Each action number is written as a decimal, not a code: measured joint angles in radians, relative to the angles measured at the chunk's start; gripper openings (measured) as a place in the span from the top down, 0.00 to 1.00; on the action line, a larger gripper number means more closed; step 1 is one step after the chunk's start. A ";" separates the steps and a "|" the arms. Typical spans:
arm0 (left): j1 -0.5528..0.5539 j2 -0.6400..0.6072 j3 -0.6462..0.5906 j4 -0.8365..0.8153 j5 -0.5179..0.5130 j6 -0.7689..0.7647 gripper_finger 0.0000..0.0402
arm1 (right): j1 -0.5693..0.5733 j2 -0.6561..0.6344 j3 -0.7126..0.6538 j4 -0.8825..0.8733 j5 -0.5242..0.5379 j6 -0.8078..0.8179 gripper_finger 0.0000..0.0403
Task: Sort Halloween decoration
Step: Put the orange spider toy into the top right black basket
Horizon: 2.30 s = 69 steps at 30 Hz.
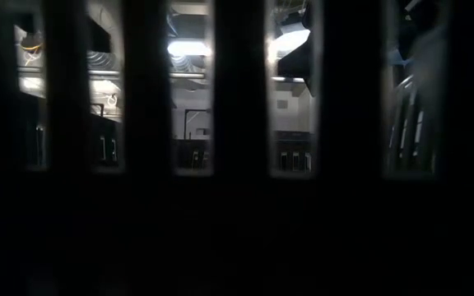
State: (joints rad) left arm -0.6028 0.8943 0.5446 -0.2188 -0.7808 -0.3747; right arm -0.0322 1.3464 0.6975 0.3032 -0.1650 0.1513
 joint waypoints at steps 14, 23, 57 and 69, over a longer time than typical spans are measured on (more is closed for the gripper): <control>0.210 -0.044 -0.238 0.564 0.208 0.201 0.69 | -0.002 0.000 0.000 -0.035 0.097 0.000 1.00; 0.265 -0.044 -0.238 0.620 0.230 0.202 0.69 | -0.140 0.000 0.000 -0.137 0.039 0.009 1.00; 0.269 -0.044 -0.238 0.624 0.160 0.228 0.69 | -0.551 0.089 0.000 -0.648 0.196 -0.012 0.60; 0.269 -0.044 -0.238 0.622 0.161 0.225 0.69 | -0.551 0.238 0.005 -0.639 0.186 0.009 0.70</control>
State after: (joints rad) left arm -0.3340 0.8506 0.3061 0.4033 -0.6201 -0.1497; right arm -0.5831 1.5847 0.7026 -0.3360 0.0206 0.1605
